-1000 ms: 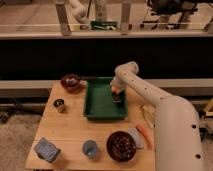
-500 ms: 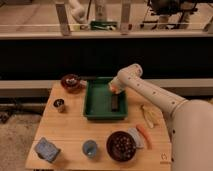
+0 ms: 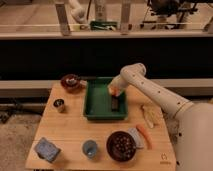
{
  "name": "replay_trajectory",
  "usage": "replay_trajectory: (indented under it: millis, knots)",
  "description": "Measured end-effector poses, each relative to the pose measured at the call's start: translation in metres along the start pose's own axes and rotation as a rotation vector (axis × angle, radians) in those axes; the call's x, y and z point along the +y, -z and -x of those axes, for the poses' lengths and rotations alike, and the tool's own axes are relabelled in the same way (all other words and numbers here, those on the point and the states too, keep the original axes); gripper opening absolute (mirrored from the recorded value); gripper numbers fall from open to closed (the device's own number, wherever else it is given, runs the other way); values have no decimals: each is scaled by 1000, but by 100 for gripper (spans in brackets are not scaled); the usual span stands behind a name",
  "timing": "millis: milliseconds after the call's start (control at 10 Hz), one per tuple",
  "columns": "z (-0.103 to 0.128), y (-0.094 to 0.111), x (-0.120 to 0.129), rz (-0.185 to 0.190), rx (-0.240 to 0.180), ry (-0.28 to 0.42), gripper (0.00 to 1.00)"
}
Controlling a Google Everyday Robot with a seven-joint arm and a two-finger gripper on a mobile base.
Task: Place apple in plastic cup
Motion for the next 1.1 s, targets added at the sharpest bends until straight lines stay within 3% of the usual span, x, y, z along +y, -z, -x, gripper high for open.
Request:
replay_trajectory:
  millis: [400,700,1100]
  knots:
    - [32,9,13,15,-221,98,0]
    - [56,28,14,-11,-262,166,0]
    - [89,55,5,-31,-256,251,0]
